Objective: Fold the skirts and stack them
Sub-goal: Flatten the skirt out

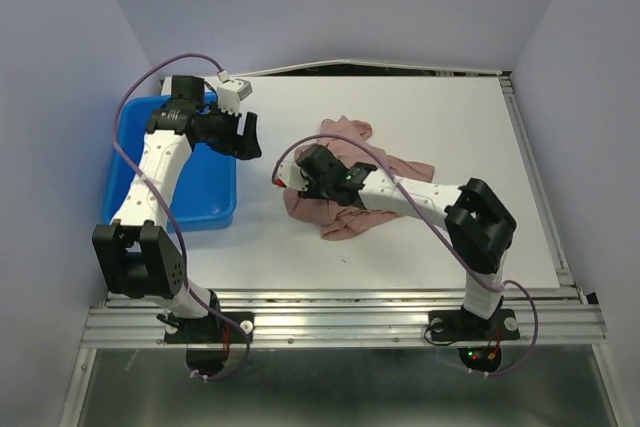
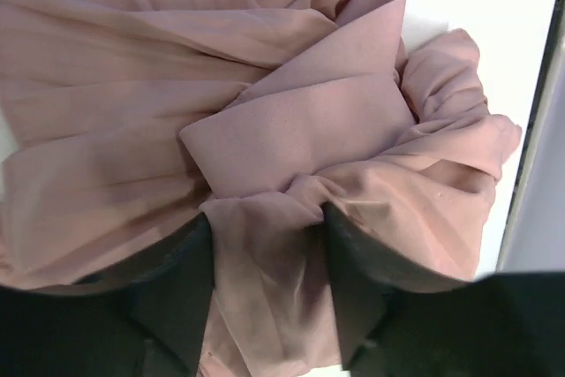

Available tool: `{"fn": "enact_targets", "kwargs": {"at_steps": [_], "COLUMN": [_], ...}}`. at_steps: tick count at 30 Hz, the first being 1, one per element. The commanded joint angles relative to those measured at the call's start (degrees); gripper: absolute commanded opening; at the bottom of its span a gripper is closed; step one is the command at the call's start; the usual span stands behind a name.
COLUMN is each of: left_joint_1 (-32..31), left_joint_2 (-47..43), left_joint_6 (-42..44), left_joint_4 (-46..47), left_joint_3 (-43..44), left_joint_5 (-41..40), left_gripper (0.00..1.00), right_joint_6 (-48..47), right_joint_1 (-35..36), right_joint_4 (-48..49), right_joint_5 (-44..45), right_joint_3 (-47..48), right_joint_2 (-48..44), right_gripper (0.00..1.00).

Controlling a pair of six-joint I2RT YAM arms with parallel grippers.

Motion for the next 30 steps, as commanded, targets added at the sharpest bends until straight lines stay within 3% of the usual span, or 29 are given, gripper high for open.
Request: {"fn": "enact_targets", "kwargs": {"at_steps": [1, 2, 4, 6, 10, 14, 18, 22, 25, 30], "left_joint_1": [1.2, 1.2, 1.2, 0.7, -1.8, -3.3, -6.9, -13.6, -16.9, -21.8], "left_joint_2": [0.0, 0.0, -0.3, -0.3, -1.2, -2.0, -3.0, -4.2, -4.5, -0.5], "left_joint_6": [-0.3, -0.3, 0.2, 1.2, 1.1, 1.3, 3.4, 8.5, 11.2, 13.6], "left_joint_4": [-0.5, -0.1, 0.3, 0.2, 2.9, 7.0, 10.7, 14.3, 16.2, 16.1], "left_joint_3": [1.7, 1.4, 0.6, -0.1, -2.5, -4.6, -6.3, -9.1, -10.8, -8.7], "left_joint_5": [1.7, 1.8, 2.4, 4.0, -0.3, -1.4, -3.1, -6.2, -5.0, -6.1], "left_gripper": [0.84, 0.84, 0.82, 0.82, 0.79, 0.79, 0.79, 0.79, 0.75, 0.63], "right_joint_6": [-0.8, 0.8, 3.1, 4.4, 9.0, 14.9, 14.5, 13.2, 12.7, 12.8], "right_joint_1": [0.6, 0.6, 0.6, 0.6, -0.2, -6.3, -12.1, -14.2, -14.2, -14.2], "right_joint_4": [7.8, 8.1, 8.5, 8.6, 8.2, 3.2, 2.8, 3.4, 3.8, 4.4], "right_joint_5": [7.5, 7.6, 7.0, 7.7, 6.6, -2.0, -12.3, -17.1, -20.6, -19.4], "right_joint_3": [0.4, 0.8, 1.8, 2.4, 0.8, -4.2, -17.5, -34.4, -42.0, -45.3], "right_joint_2": [-0.8, -1.4, -5.0, -9.4, -18.1, -26.2, -34.3, -40.1, -42.0, -42.9], "right_gripper": [0.41, 0.18, 0.05, 0.04, 0.03, 0.01, 0.01, 0.01, 0.01, 0.01]}}
